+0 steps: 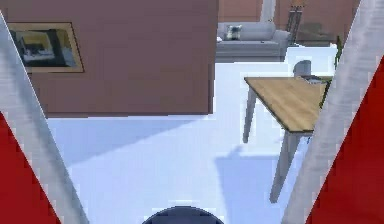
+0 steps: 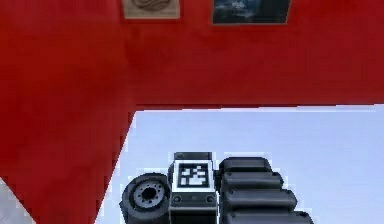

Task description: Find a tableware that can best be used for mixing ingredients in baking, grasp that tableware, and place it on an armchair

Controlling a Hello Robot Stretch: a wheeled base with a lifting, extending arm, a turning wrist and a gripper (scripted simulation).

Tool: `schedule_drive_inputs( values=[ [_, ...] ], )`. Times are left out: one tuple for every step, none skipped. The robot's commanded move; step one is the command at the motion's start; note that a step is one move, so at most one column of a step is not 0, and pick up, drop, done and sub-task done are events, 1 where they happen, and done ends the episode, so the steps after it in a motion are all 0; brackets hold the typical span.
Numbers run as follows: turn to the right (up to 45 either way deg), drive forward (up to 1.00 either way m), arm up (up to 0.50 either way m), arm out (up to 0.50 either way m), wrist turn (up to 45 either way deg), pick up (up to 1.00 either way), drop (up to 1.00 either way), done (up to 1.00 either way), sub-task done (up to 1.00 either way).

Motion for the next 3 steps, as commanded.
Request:
schedule_drive_inputs(
  values=[
    [0.0, 0.35, 0.0, 0.0, 0.0, 0.0, 0.0, 0.0, 0.0],
    [-21.0, 0.0, 0.0, 0.0, 0.0, 0.0, 0.0, 0.0, 0.0],
    [-3.0, 0.0, 0.0, 0.0, 0.0, 0.0, 0.0, 0.0, 0.0]
  ],
)
